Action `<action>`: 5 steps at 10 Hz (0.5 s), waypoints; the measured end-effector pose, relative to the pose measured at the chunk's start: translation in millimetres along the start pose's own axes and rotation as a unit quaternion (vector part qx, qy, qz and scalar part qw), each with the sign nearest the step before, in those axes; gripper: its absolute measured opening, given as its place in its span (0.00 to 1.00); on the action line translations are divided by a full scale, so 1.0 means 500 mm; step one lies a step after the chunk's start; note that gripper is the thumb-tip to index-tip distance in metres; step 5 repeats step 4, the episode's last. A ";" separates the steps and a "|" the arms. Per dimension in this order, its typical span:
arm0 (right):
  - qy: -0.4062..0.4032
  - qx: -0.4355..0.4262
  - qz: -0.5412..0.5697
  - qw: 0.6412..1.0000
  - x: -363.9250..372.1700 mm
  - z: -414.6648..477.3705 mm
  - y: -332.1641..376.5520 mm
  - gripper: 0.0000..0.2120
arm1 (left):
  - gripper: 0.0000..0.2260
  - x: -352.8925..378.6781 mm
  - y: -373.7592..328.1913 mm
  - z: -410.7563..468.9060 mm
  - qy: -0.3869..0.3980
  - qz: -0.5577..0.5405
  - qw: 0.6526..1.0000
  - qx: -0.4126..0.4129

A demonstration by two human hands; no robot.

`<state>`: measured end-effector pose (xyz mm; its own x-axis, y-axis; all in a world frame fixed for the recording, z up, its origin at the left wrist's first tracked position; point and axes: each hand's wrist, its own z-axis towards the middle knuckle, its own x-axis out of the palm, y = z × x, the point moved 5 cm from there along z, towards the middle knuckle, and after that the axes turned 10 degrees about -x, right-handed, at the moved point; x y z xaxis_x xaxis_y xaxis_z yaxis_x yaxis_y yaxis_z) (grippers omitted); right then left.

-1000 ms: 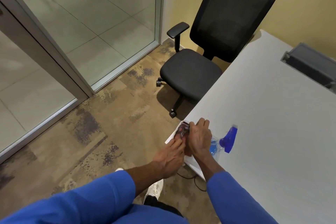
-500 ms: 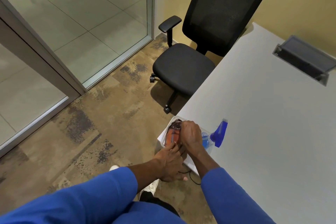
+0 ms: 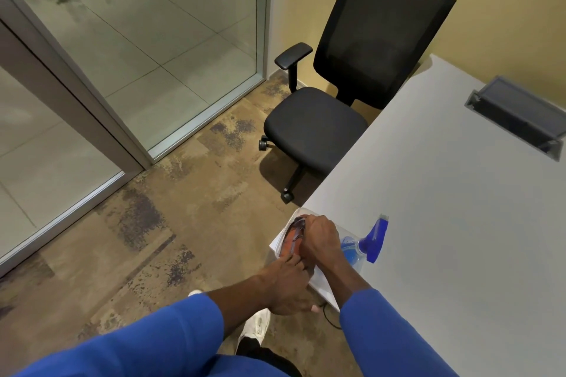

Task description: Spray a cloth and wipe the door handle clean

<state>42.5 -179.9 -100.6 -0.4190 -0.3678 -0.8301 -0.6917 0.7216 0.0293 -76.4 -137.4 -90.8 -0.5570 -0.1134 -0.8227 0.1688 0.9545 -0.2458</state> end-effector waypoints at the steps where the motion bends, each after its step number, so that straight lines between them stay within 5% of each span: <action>1: -0.035 0.014 -0.033 0.999 -0.027 -0.006 0.013 0.15 | 0.39 -0.030 0.035 -0.047 -0.072 -0.056 0.996 0.008; 3: -0.098 0.072 0.059 0.991 -0.134 -0.013 0.061 0.22 | 0.33 -0.074 0.174 -0.156 -0.117 -0.040 0.988 -0.088; 4: -0.158 0.035 0.085 0.983 -0.199 -0.017 0.113 0.11 | 0.31 -0.120 0.268 -0.214 -0.132 -0.008 0.977 -0.168; 5: -0.158 0.035 0.085 0.983 -0.199 -0.017 0.113 0.11 | 0.31 -0.120 0.268 -0.214 -0.132 -0.008 0.977 -0.168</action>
